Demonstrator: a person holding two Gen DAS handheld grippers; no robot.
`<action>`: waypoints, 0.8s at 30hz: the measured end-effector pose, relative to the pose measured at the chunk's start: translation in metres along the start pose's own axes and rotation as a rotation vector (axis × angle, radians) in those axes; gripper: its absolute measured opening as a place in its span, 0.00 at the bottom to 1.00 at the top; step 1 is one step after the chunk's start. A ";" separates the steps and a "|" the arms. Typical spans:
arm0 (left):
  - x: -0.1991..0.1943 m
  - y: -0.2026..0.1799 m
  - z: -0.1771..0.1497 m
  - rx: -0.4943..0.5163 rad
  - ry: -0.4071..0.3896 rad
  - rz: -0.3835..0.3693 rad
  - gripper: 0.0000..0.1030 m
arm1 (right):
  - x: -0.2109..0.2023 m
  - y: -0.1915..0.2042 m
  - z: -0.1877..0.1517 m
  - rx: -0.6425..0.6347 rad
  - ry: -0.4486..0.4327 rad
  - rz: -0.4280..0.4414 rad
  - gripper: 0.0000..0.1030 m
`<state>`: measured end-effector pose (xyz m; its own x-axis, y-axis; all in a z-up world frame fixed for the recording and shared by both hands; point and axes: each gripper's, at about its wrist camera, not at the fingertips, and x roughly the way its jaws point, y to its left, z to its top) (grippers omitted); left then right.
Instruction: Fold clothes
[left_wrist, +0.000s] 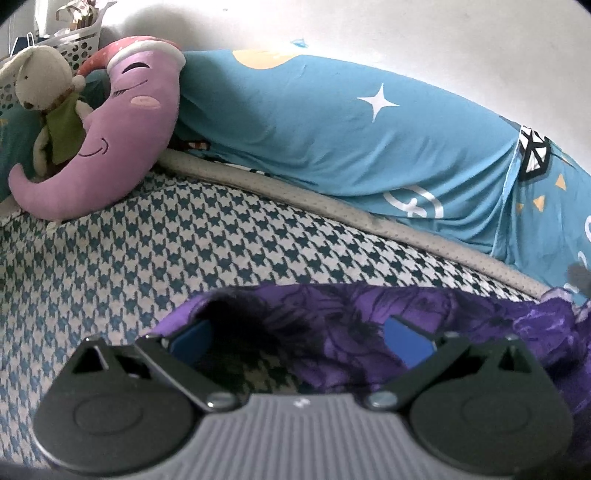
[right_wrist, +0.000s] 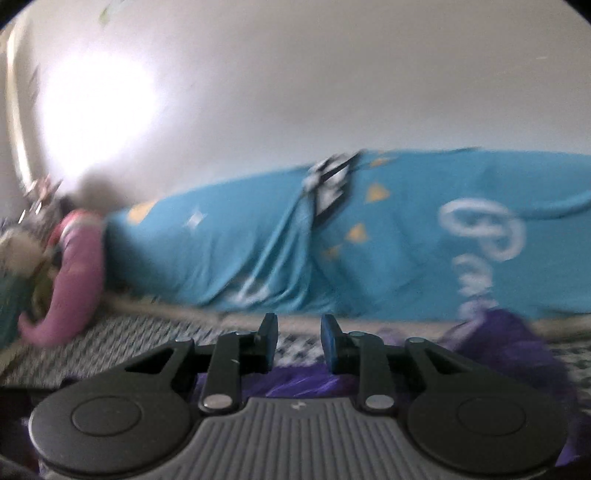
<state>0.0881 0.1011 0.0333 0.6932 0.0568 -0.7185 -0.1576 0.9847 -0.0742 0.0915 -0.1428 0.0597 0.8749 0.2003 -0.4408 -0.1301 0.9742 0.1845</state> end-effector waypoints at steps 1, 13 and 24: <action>0.000 0.003 0.000 -0.002 0.000 0.001 1.00 | 0.006 0.008 -0.005 -0.029 0.014 0.010 0.25; 0.003 0.020 0.003 0.003 0.011 0.003 1.00 | 0.059 0.016 -0.042 -0.158 0.152 -0.054 0.37; 0.000 0.020 0.006 -0.021 0.009 -0.003 1.00 | 0.076 0.025 -0.040 -0.194 0.179 -0.101 0.11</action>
<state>0.0890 0.1216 0.0359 0.6877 0.0525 -0.7241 -0.1707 0.9811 -0.0910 0.1362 -0.0989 -0.0046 0.7937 0.0993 -0.6002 -0.1482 0.9884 -0.0324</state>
